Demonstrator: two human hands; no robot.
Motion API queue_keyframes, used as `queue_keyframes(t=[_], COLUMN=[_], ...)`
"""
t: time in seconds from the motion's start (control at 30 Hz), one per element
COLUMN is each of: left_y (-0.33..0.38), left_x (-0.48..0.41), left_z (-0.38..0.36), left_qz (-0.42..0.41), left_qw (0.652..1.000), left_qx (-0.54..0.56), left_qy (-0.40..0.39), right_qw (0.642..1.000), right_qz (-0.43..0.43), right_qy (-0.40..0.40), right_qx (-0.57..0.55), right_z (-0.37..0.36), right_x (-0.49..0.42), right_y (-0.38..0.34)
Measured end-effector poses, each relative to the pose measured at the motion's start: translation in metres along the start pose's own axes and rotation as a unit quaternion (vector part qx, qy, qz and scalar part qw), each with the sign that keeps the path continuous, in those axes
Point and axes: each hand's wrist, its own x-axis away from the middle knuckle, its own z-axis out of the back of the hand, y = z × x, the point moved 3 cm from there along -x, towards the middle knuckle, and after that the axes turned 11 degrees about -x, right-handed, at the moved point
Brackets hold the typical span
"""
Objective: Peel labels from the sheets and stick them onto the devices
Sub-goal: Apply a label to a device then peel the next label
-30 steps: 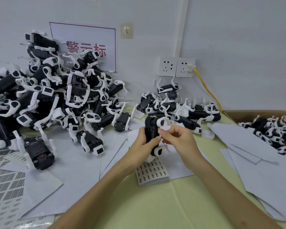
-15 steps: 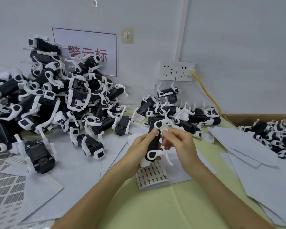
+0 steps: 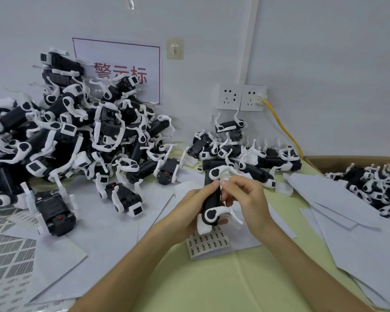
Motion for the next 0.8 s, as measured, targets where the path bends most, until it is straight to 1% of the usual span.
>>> queue_keyframes(t=[0.2,0.33,0.47,0.8], left_y=[-0.0021,-0.002,-0.0006,0.0005], left_x=[-0.0012,-0.0061,-0.0033,0.0], left_z=[0.0052,0.0073,0.0042,0.001], left_qz=[0.005,0.007,0.016,0.011], left_qw=[0.998,0.996,0.998,0.999], left_qx=[-0.003,-0.006,0.006,0.037], left_qy=[0.066,0.093,0.068,0.038], right_qw=[1.0,1.0,1.0,1.0], right_qz=[-0.006,-0.006,-0.003,-0.012], right_qy=[-0.01,-0.002,0.003,0.016], right_qx=[-0.025,-0.021,-0.003,0.003], right_z=[-0.0036,-0.0029,-0.0009,0.0003], right_x=[0.0025,0.0021,0.0016,0.0008], right_y=[-0.0006,-0.0006,0.0006,0.0024])
